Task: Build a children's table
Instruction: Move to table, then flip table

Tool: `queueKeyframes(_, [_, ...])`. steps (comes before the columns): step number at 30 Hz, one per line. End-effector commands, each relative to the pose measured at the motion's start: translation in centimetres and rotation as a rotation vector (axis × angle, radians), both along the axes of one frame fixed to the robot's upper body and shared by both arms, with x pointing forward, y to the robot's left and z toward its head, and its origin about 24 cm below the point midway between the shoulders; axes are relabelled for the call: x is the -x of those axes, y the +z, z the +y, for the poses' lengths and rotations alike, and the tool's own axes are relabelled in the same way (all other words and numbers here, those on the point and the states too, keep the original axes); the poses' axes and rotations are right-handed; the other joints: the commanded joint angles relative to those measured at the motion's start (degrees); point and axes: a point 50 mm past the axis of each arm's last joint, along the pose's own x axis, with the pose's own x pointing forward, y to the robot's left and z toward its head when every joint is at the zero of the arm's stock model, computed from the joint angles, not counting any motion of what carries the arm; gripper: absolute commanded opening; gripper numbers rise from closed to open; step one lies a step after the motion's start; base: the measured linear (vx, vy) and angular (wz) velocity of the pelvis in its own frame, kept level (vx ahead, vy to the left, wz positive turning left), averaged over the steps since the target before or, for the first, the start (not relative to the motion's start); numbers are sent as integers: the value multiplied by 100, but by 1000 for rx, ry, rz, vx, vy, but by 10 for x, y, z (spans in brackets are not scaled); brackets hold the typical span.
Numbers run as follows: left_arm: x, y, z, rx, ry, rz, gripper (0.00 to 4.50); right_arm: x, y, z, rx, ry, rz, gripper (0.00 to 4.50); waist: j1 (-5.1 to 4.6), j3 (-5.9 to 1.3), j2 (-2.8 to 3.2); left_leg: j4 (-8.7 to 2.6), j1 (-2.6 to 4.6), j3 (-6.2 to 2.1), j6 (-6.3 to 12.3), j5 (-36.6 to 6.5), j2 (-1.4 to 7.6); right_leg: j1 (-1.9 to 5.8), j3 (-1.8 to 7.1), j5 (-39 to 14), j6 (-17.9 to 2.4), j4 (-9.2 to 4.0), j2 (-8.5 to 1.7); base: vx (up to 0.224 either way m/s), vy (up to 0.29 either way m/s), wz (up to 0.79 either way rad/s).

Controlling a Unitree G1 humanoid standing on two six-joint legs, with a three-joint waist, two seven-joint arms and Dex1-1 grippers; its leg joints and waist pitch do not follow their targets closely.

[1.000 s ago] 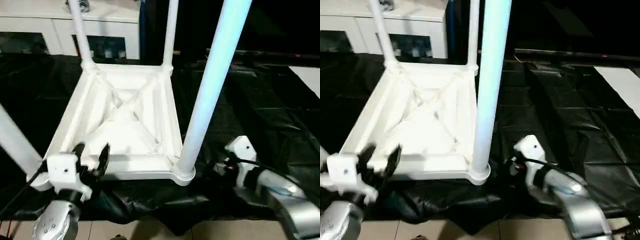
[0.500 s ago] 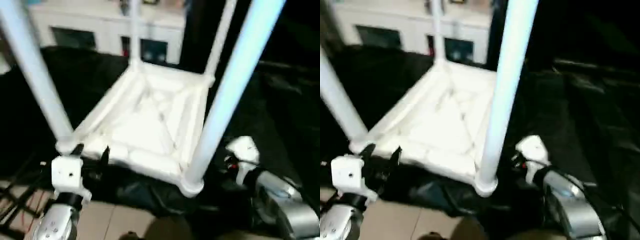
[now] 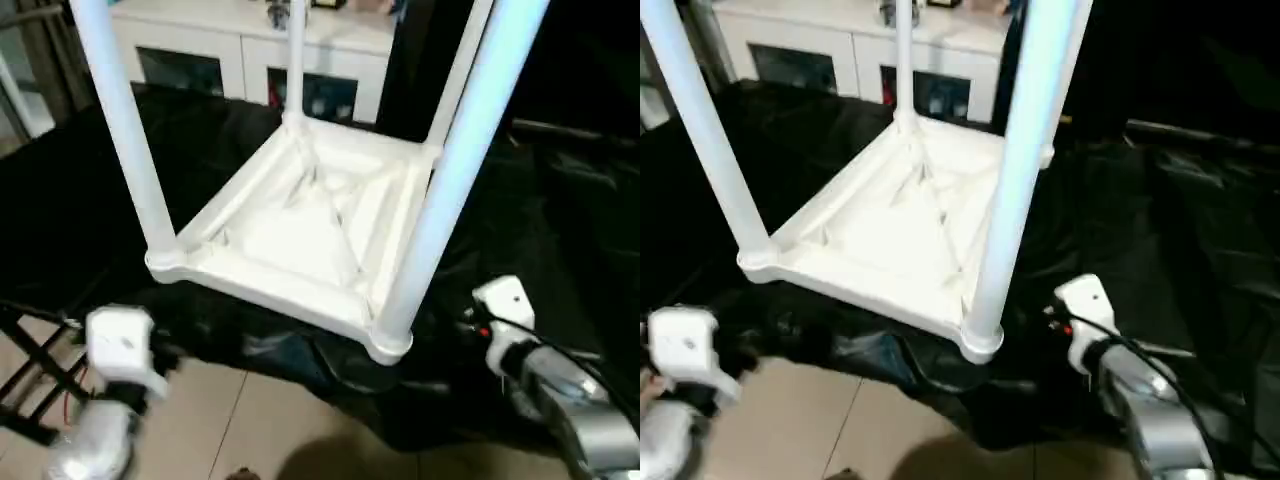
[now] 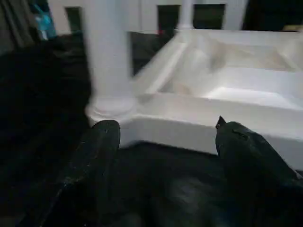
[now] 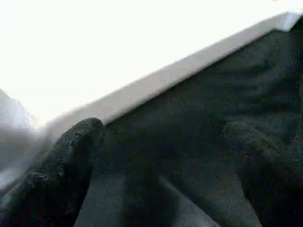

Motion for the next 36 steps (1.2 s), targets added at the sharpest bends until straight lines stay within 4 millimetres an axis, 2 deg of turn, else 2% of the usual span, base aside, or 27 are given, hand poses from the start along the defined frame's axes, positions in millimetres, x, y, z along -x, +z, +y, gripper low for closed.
queueKeyframes(1, [-10,4,3,12,-8,-20,360,-3,5,1,-10,-38,-28,450,-66,-114,81,-848,83,-238,-269,-2518,464,-3,215,-1699,-757,-496,-511,0,0,0])
queueKeyframes(2, [-10,4,3,12,-8,-20,360,-3,5,1,-10,-38,-28,450,-72,-116,40,-836,114,-194,-389,-2652,426,-44,220,-2235,-628,-553,-535,0,0,0])
queueKeyframes(3, [-18,8,9,53,-6,-45,360,-6,8,1,-26,-96,-74,450,-78,-140,6,-831,107,-173,-386,-2540,436,-31,241,-2330,-563,-564,-575,0,0,0])
queueKeyframes(4, [-20,9,11,76,-10,-54,360,-8,10,1,-34,-116,-86,450,-91,-150,-37,-857,53,-145,-341,-2196,421,-2,238,-2168,-553,-546,-585,0,0,0])
queueKeyframes(5, [-21,9,14,103,-7,-58,360,-10,11,0,-54,-140,-87,450,-85,-199,-28,-844,51,-130,-317,-1939,416,23,234,-1919,-573,-514,-585,0,0,0])
queueKeyframes(6, [-23,10,18,131,-2,-62,380,-11,11,0,-75,-163,-85,450,-97,-220,-22,-828,45,-103,-251,-1492,428,25,240,-1324,-659,-478,-569,0,0,0])
queueKeyframes(7, [-25,9,25,152,12,-56,390,-12,12,0,-123,-148,-76,450,-105,-220,-67,-831,38,-68,-123,-1391,416,36,236,-1054,-755,-455,-557,0,0,0])
queueKeyframes(9, [-30,8,33,159,17,-51,399,-13,15,2,-166,-102,-70,450,-107,-244,-76,-804,40,-36,-19,-1210,411,56,244,-808,-833,-438,-561,0,0,0])
queueKeyframes(10, [-37,8,42,154,25,-41,409,-15,16,0,-166,-46,-60,450,-96,-249,-192,-798,22,-8,135,-934,421,88,238,-569,-860,-434,-564,0,0,0])
queueKeyframes(11, [-37,8,42,154,25,-41,422,-15,16,0,-166,-46,-60,450,-74,-251,-247,-781,35,17,221,-847,409,77,237,-562,-862,-443,-559,0,0,0])
queueKeyframes(12, [-39,8,45,146,34,-37,430,-15,16,-1,-166,-30,-53,450,-32,-284,-174,-756,80,37,328,-558,414,79,249,-305,-925,-415,-587,0,0,0])
queueKeyframes(13, [-44,8,52,151,59,-30,433,-15,15,-2,-153,19,-39,450,-39,-307,-148,-729,81,37,402,-138,435,89,235,330,-1047,-350,-560,0,0,0])
queueKeyframes(14, [-47,10,57,158,74,-34,436,-14,15,-4,-141,64,-27,450,-31,-295,-146,-741,90,42,416,-118,447,77,218,482,-1100,-342,-536,0,0,0])
queueKeyframes(16, [-52,15,66,187,104,-57,447,-8,17,-10,-109,172,1,450,-5,-303,9,-722,122,52,359,-205,451,92,201,934,-1263,-315,-510,0,0,0])
queueKeyframes(17, [-52,17,67,206,107,-71,447,-5,19,-13,-110,196,8,450,-8,-301,-51,-717,117,60,370,-241,461,111,201,991,-1309,-315,-510,0,0,0])
queueKeyframes(18, [-53,19,66,224,105,-78,447,-2,23,-16,-119,224,16,450,36,-297,39,-718,122,56,368,-289,473,124,203,1051,-1419,-304,-541,0,0,0])
queueKeyframes(19, [-54,20,66,230,101,-81,447,0,25,-17,-122,235,18,450,43,-287,-3,-719,114,67,409,-348,481,142,207,1029,-1481,-321,-541,0,0,0])
queueKeyframes(20, [-55,20,65,233,95,-85,447,2,28,-18,-127,254,21,450,57,-282,-15,-718,107,74,438,-369,481,148,210,988,-1509,-321,-550,0,0,0])
queueKeyframes(21, [-58,20,64,233,91,-90,447,4,32,-19,-140,283,22,450,75,-265,77,-737,111,65,461,-508,489,139,207,771,-1518,-345,-555,0,0,0])
queueKeyframes(24, [-62,19,63,238,84,-89,447,7,34,-19,-164,310,28,450,83,-224,69,-775,121,68,392,-951,507,129,222,-134,-1487,-414,-588,0,0,0])
queueKeyframes(25, [-67,17,62,239,48,-78,447,10,35,-19,-177,338,43,450,79,-209,149,-781,144,68,298,-1164,500,102,228,-511,-1457,-443,-583,0,0,0])
queueKeyframes(26, [-72,14,60,238,-3,-55,447,12,34,-19,-170,368,60,450,71,-188,117,-797,147,79,270,-1287,486,93,231,-761,-1392,-489,-568,0,0,0])
queueKeyframes(27, [-75,13,58,237,-34,-40,447,14,34,-18,-162,387,71,450,80,-214,136,-803,172,66,147,-1354,494,93,245,-966,-1272,-490,-576,0,0,0])
queueKeyframes(28, [-80,11,58,226,-56,-23,447,15,34,-19,-156,403,82,450,78,-216,139,-804,159,62,142,-1299,493,94,245,-926,-1259,-479,-573,0,0,0])
queueKeyframes(29, [-81,10,59,223,-58,-16,447,16,34,-19,-156,407,84,450,82,-221,177,-804,150,56,144,-1243,488,94,245,-876,-1256,-476,-579,0,0,0])
queueKeyframes(30, [-83,9,60,218,-61,-3,447,16,35,-19,-157,416,87,450,73,-223,156,-797,134,67,164,-1177,472,97,243,-829,-1236,-478,-568,0,0,0])
queueKeyframes(36, [-96,-10,80,248,72,113,447,24,42,-20,-142,497,124,450,88,-270,164,-759,125,54,303,-791,484,123,223,-341,-1347,-424,-589,0,0,0])
